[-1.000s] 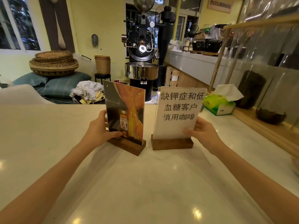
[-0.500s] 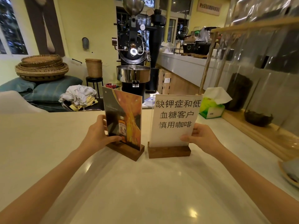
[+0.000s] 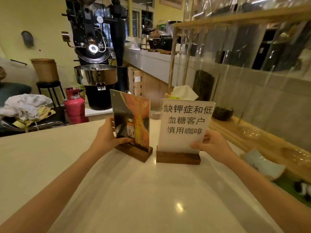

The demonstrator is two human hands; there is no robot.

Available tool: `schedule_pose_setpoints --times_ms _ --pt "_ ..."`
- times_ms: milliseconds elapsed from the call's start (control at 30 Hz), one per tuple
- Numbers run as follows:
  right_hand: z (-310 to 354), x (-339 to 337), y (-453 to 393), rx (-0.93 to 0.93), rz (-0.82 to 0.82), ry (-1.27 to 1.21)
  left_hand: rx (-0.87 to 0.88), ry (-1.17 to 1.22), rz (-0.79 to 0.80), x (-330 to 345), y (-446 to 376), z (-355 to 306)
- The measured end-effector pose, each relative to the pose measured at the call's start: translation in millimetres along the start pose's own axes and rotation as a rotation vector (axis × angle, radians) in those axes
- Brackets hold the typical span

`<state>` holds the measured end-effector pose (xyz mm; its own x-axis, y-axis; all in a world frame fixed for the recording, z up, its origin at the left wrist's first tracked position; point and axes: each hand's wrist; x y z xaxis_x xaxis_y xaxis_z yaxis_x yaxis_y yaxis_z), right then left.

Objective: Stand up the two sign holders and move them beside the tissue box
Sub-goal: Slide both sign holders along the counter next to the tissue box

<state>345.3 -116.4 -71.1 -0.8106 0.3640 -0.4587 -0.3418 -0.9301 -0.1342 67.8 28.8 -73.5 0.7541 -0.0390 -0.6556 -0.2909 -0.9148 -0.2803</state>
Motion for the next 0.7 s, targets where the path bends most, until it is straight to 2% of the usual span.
schedule_pose_setpoints --times_ms 167,533,700 --pt "-10 -22 3 0.011 -0.068 -0.004 0.053 0.032 0.058 35 -26 -20" --pt "-37 -69 -4 0.181 -0.279 -0.056 0.188 0.064 0.158 97 -70 -57" --pt "-44 -81 -8 0.175 -0.345 -0.051 0.209 0.060 0.176 127 -90 -74"
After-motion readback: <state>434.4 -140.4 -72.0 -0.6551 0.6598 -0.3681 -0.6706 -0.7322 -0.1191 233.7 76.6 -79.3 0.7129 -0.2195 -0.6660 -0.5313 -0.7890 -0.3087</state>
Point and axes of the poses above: each hand's wrist, its own y-axis away from the middle knuckle, its own x-axis out of the palm, z = x × y, and after that the axes turned 2 degrees about x, right-handed
